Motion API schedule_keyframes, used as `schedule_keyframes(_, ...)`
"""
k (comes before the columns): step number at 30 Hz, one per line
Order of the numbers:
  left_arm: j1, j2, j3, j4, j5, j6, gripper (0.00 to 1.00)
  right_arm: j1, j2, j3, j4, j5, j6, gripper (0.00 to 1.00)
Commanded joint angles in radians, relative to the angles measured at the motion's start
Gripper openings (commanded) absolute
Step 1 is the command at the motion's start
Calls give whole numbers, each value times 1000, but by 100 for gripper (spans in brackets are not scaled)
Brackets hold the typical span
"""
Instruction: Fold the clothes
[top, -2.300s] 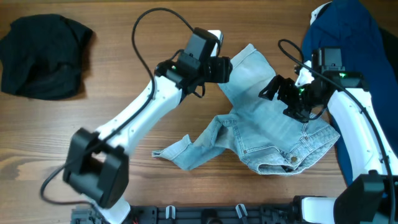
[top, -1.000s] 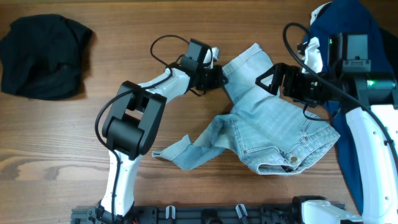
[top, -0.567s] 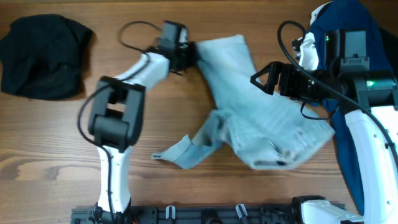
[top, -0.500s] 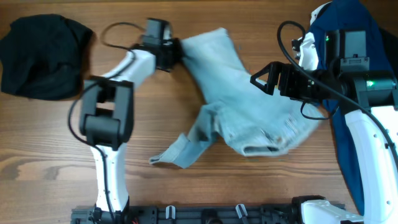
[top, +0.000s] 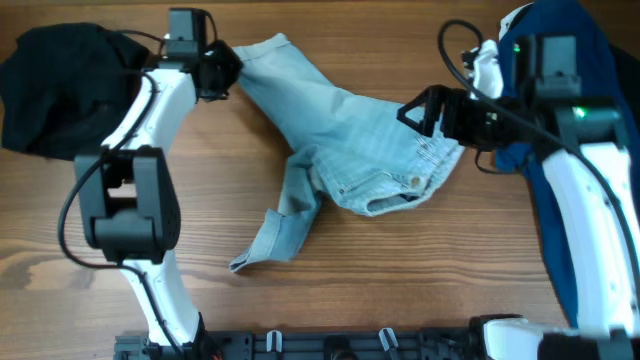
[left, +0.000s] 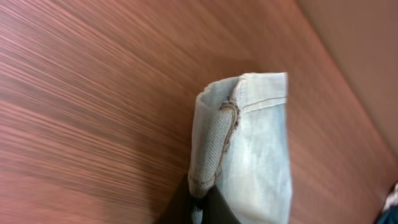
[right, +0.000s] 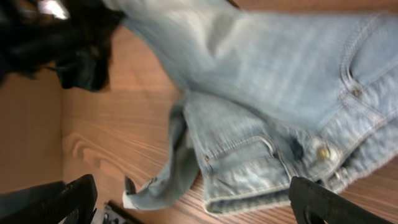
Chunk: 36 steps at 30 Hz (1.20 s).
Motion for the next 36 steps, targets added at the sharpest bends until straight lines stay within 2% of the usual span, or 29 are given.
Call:
schedule_keyframes(1,45,-67,16,-31,-104,-40,4,3,70,16,4,-52,-26,100)
schedule_keyframes(4,60,-68,16,-48,-103,-41,4,3,74,17,13,-51,-31,100)
schedule_keyframes(6,58,-68,16,-49,-75,-40,63,3,74,17,13,-51,-35,100)
schedule_keyframes(7,53,-68,16,-49,-52,-40,82,3,74,17,14,-51,-39,100)
schedule_keyframes(9,40,-68,16,-53,-18,-37,94,3,74,18,8,-51,-55,100)
schedule_keyframes(12,-20,-73,16,-58,-4,12,91,3,74,32,-69,5,-86,100)
schedule_keyframes(15,-88,-91,16,-62,-4,21,82,4,74,36,-208,35,-121,100)
schedule_keyframes(16,-100,-96,16,-63,-4,20,83,9,74,34,-253,32,-136,100)
schedule_keyframes(17,-112,-106,16,-63,-4,20,84,18,74,34,-293,32,-162,96)
schedule_keyframes(18,-117,-111,16,-68,-5,23,83,38,73,34,-332,32,-185,81)
schedule_keyframes(19,-117,-113,16,-68,-4,31,82,53,73,32,-345,34,-189,78)
schedule_keyframes(22,-117,-115,16,-100,-4,35,83,117,74,7,-341,30,-193,91)
schedule_keyframes(24,-117,-115,16,-119,-4,39,84,161,74,-21,-306,27,-195,75)
schedule_keyframes(26,-117,-115,16,-128,-4,40,84,192,76,-45,-252,14,-173,72)
schedule_keyframes(27,-117,-115,16,-130,-3,42,84,200,80,-55,-222,12,-151,49)
schedule_keyframes(28,-117,-115,16,-135,5,42,80,200,84,-60,-195,9,-123,19)
schedule_keyframes(29,-118,-116,16,-142,24,42,78,199,94,-66,-156,11,-111,22)
schedule_keyframes(30,-119,-116,16,-149,39,42,79,194,105,-68,-124,21,-87,66)
schedule_keyframes(31,-119,-116,16,-161,53,42,81,185,123,-68,-92,26,-76,95)
schedule_keyframes(32,-121,-116,16,-174,62,42,81,173,144,-68,-58,29,-75,96)
schedule_keyframes(35,-131,-118,16,-230,69,43,78,109,271,-68,47,9,-34,72)
schedule_keyframes(36,-135,-120,16,-242,69,50,78,84,332,-68,65,-15,-27,74)
